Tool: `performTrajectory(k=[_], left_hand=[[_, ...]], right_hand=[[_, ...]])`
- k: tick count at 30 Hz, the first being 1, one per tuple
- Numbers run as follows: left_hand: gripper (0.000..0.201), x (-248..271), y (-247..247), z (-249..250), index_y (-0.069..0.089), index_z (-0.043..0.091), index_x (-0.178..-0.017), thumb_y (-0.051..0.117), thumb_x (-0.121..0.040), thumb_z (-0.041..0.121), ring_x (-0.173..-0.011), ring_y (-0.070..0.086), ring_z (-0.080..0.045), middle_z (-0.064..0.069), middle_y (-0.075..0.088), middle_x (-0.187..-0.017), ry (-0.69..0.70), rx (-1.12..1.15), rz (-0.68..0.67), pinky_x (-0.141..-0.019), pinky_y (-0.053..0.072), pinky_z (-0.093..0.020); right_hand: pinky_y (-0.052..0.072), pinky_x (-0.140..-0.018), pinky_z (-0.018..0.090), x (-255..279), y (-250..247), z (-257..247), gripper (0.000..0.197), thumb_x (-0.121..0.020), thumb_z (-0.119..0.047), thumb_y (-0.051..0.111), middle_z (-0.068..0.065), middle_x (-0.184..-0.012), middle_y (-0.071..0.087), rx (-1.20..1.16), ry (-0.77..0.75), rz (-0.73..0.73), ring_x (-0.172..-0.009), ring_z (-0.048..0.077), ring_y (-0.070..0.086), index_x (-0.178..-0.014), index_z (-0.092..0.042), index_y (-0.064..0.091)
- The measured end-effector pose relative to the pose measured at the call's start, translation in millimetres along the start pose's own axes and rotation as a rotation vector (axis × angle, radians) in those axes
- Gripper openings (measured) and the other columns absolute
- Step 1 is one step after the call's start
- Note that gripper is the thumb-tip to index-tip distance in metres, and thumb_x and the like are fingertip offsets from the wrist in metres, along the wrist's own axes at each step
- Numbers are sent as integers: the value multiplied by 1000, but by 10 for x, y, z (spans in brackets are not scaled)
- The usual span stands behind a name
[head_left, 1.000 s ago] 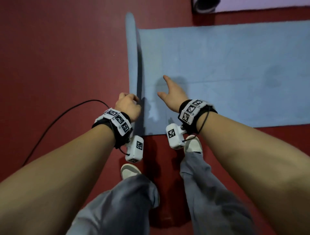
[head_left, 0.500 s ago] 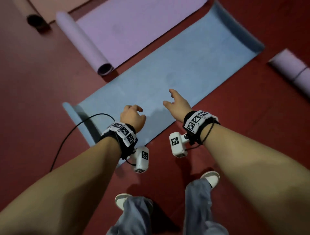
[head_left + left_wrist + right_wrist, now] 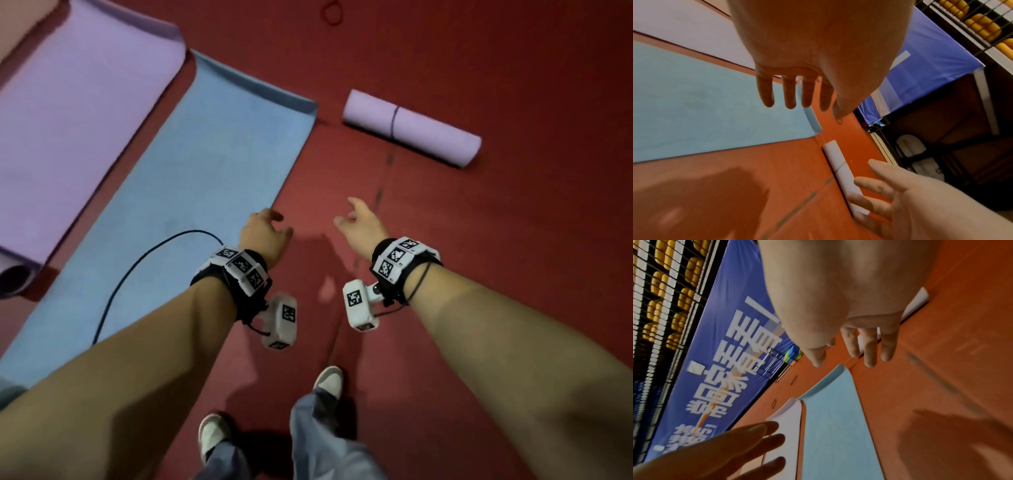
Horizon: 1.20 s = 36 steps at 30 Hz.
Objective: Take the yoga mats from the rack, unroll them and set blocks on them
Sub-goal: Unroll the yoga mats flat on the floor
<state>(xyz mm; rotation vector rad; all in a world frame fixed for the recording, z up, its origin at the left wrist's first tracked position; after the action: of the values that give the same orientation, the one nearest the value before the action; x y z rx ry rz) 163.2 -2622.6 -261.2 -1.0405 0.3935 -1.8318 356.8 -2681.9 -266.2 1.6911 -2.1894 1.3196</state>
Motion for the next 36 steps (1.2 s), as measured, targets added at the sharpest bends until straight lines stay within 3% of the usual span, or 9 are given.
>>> performTrajectory(k=[4,9,13,15,18,22,24,31,36], left_hand=[[37,-331,400,713,62,16,-124,63,-89,29,-118,56,-32,-13,56,-134,85,-35,-65,-101,46,-40],[39,-963,794,1399,60,19,-126,61,-89,31,-116,57,-32,-10,56,-134,129,-104,-154,-98,48,-42],[39,-1612,1067,1937,59,20,-127,60,-89,29,-114,58,-32,-10,57,-130,162,-142,-220,-95,50,-42],[39,-1954,1190,2179,59,21,-126,60,-88,28,-109,60,-32,-9,58,-127,160,-152,-255,-93,52,-43],[39,-2407,1371,2464,60,20,-125,61,-86,24,-105,61,-35,-10,56,-127,170,-181,-312,-91,53,-45],[41,-2930,1649,2859,60,21,-126,62,-84,23,-107,59,-36,-10,53,-128,152,-264,-371,-94,51,-46],[42,-3170,1761,3048,60,20,-126,62,-84,22,-107,58,-35,-10,53,-127,148,-262,-394,-94,51,-46],[43,-4387,2185,3721,58,23,-125,65,-83,19,-109,58,-30,-7,54,-127,48,-239,-355,-95,52,-45],[44,-5118,2483,3833,59,19,-125,65,-81,16,-106,62,-31,-9,60,-125,-47,-154,-322,-92,53,-42]], right_hand=[[40,-94,27,-297,-686,308,57,-97,-34,56,8,-131,57,-25,68,55,-119,26,55,-149,-22,35],[41,-99,30,-761,-1316,478,58,-97,-31,57,11,-139,53,-76,108,74,-123,26,54,-150,-19,35],[44,-99,31,-1372,-1794,574,57,-97,-32,57,11,-135,55,-92,177,113,-118,28,56,-149,-18,37],[42,-93,27,-1733,-1989,624,55,-98,-32,56,10,-131,56,-97,212,126,-115,26,57,-148,-18,38],[40,-91,24,-2218,-2197,634,53,-98,-31,56,9,-129,58,-137,230,134,-110,22,57,-147,-17,40],[46,-100,36,-2778,-2398,726,53,-97,-33,57,8,-129,58,-216,280,121,-110,25,60,-145,-19,41],[46,-100,35,-3054,-2531,768,52,-97,-34,57,6,-129,58,-207,287,109,-112,26,60,-145,-20,42],[46,-85,28,-4344,-3007,966,46,-99,-34,54,3,-127,60,-188,270,39,-101,19,60,-142,-19,45],[45,-97,31,-5224,-3051,1063,45,-97,-35,55,3,-129,59,-146,285,-11,-112,24,60,-139,-20,48]])
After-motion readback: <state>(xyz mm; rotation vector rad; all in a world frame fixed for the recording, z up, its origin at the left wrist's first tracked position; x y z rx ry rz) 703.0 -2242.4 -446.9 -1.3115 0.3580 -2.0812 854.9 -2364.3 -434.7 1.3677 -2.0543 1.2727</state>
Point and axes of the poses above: each hand's wrist, its own x-axis away from the middle knuckle, its own y-axis out of the palm, z = x × y, the point moved 3 cm from there along -x, towards the middle knuckle
